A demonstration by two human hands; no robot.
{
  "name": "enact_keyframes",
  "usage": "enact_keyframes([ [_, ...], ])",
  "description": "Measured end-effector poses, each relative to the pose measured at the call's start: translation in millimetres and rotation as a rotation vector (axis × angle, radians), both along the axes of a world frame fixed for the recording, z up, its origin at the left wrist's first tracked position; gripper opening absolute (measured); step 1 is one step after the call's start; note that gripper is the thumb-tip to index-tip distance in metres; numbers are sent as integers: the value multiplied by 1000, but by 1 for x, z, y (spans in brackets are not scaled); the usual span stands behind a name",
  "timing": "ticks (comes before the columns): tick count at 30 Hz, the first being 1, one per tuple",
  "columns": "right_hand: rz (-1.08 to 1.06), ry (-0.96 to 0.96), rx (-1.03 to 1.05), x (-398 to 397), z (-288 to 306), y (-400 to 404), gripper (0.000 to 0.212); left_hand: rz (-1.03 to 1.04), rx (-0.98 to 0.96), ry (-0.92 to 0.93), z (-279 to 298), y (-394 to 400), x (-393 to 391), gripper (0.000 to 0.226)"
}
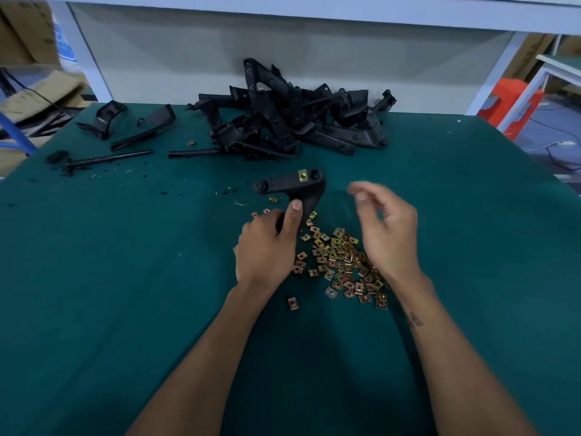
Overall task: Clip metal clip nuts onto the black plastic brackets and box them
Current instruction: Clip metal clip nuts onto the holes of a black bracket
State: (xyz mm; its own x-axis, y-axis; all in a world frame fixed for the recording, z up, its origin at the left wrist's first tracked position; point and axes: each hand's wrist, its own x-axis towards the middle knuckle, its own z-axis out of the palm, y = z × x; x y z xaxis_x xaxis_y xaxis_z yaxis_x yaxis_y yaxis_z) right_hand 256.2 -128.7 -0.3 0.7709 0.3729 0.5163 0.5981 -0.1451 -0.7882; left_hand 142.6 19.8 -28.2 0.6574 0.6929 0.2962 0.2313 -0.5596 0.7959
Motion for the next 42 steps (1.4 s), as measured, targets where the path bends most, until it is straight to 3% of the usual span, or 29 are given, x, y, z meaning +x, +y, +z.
enact_keyframes([
  [4,68,-12,-634,5,-6,-4,22,-7,-6,-13,-1,0,0,69],
  [13,38,15,-677,0,-5,4,16,-8,65,27,0,-1,-1,68],
  [19,61,309,-368,8,-1,-3,21,-23,106,35,1,-4,-2,66],
  [24,48,287,-342,8,-2,-5,21,-13,96,35,2,-4,0,65],
  [32,169,479,44,8,6,-5,27,-38,124,26,1,-4,-2,64],
  [36,126,441,213,8,10,-5,14,-41,148,44,1,-4,-1,63],
  [39,88,459,387,7,16,-8,14,-70,148,40,2,-5,-2,62],
  [42,102,452,432,4,22,-11,15,-94,232,65,2,-7,-2,61],
])
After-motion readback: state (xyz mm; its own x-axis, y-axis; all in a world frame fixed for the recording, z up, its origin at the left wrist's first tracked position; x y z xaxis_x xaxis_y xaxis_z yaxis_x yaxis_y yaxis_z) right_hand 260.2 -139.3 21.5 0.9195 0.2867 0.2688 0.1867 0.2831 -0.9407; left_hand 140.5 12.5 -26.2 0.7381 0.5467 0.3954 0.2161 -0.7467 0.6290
